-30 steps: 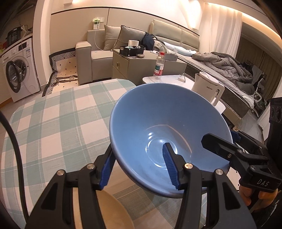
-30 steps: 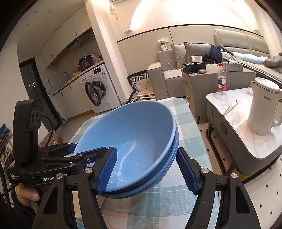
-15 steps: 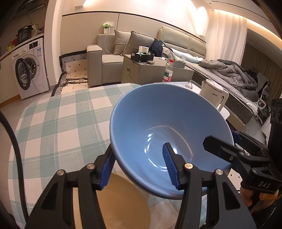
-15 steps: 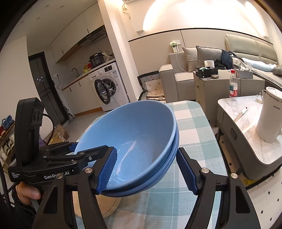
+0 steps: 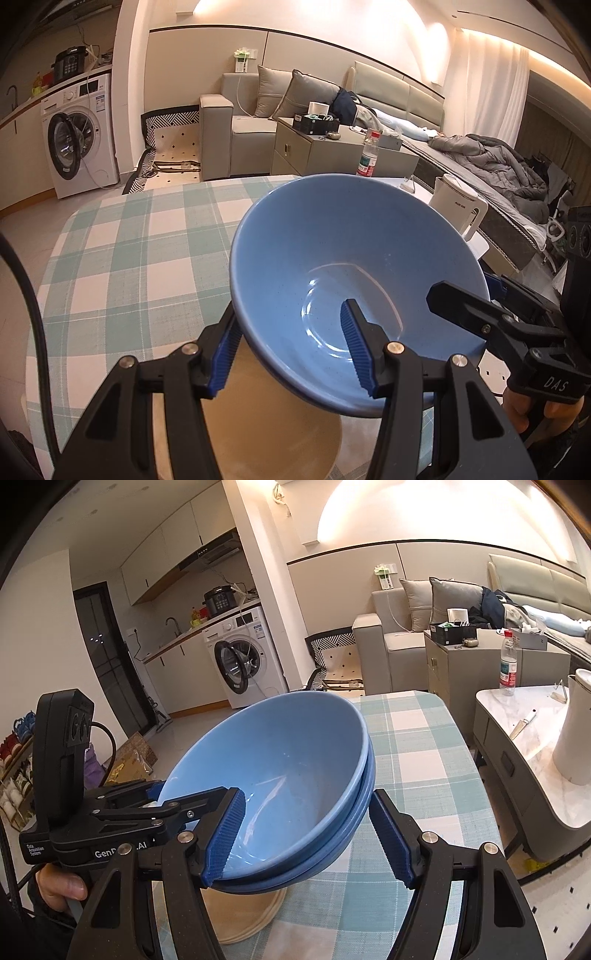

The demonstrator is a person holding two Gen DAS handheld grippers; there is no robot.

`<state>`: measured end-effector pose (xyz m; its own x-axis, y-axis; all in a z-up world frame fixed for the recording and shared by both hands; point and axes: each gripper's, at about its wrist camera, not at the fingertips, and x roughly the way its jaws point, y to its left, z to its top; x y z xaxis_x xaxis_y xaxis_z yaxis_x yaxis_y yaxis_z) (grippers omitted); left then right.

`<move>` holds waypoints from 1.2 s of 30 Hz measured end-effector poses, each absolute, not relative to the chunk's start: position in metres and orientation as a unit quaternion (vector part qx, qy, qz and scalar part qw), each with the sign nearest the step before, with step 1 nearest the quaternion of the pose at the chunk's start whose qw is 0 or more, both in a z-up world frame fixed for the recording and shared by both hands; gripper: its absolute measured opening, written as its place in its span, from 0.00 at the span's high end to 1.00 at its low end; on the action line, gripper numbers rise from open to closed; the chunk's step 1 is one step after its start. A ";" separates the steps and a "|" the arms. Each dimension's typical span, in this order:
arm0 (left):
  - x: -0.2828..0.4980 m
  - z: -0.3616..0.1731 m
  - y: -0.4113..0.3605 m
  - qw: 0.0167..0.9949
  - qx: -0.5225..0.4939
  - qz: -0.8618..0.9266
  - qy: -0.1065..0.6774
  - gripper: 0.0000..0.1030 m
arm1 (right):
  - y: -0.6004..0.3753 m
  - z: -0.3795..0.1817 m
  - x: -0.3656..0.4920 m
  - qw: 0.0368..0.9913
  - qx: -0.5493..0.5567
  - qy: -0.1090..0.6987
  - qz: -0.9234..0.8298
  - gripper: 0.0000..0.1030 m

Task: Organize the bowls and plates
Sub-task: 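Lift the nested bowls and carry them toward the beige plate stack with both tools, then lower the nested bowls onto the beige plate stack with both tools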

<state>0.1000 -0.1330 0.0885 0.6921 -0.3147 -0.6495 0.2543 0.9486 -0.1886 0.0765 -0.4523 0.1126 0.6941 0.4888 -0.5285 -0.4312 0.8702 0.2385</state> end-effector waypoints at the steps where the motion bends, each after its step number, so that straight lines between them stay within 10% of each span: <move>1: 0.099 0.088 -0.131 0.919 -0.043 -0.154 0.360 0.48 | -0.450 0.112 0.076 0.918 0.048 0.301 0.252 0.30; 36: 0.076 0.081 -0.078 0.929 -0.070 -0.113 0.345 0.48 | -0.406 0.100 0.073 0.905 0.021 0.300 0.302 0.30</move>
<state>0.0759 -0.0782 0.0811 0.7359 -0.2583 -0.6259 0.1617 0.9647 -0.2080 0.0733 -0.4057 0.0996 0.6379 0.5592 -0.5294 -0.5341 0.8166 0.2190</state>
